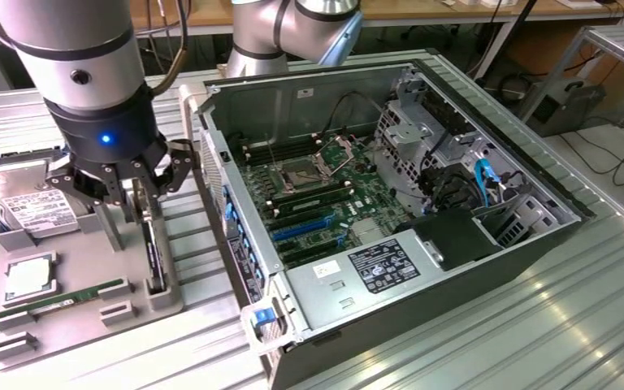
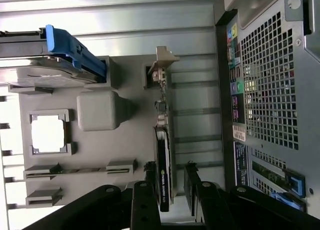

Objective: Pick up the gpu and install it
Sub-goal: 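Pick up the gpu and move the gpu toward the slot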

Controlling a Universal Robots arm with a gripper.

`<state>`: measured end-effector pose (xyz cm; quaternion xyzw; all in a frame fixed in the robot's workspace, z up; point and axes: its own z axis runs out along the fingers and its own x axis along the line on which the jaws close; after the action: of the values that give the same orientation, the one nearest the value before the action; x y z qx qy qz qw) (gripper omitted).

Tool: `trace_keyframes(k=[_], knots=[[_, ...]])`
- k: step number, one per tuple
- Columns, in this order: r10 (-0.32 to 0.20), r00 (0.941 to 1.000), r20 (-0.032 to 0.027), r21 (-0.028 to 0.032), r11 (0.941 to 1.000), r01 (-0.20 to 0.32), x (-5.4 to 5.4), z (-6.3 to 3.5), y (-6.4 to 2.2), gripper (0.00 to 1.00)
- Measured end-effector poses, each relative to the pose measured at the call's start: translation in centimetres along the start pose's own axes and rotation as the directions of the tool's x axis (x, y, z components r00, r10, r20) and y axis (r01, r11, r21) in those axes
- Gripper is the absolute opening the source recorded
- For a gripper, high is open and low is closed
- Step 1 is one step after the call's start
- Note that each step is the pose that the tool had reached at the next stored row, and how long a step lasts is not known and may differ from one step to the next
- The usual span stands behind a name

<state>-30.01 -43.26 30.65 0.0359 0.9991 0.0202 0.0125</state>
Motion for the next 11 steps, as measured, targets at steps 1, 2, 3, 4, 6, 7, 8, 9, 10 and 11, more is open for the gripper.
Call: trace_keyframes(k=[1, 2, 3, 4, 6, 7, 8, 9, 10, 11], knots=[[0.0, 1.0, 0.0001, -0.0001, 1.0, 0.0, 0.0, 0.19, -0.03, 0.36], [0.0, 1.0, 0.0, 0.0, 1.0, 0.0, 0.0, 0.37, -0.06, 0.36], [0.0, 1.0, 0.0, 0.0, 1.0, 0.0, 0.0, 0.55, -0.09, 0.36], [0.0, 1.0, 0.0, 0.0001, 1.0, 0.0, 0.0, 0.73, -0.12, 0.36], [0.0, 1.0, 0.0001, 0.0, 1.0, 0.0, 0.0, 1.11, -0.14, 0.36], [0.0, 1.0, 0.0, 0.0, 1.0, 0.0, 0.0, 1.37, -0.16, 0.36], [0.001, 1.0, 0.0, 0.0001, 1.0, -0.001, 0.0, 1.6, -0.17, 0.36], [0.001, 1.0, 0.0, 0.0001, 1.0, -0.001, 0.0, 1.82, -0.17, 0.36], [0.001, 1.0, 0.0, 0.0001, 1.0, -0.001, 0.0, 2.01, -0.18, 0.36], [0.002, 1.0, -0.0001, 0.0001, 1.0, -0.002, 0.0, 2.24, -0.19, 0.36]])
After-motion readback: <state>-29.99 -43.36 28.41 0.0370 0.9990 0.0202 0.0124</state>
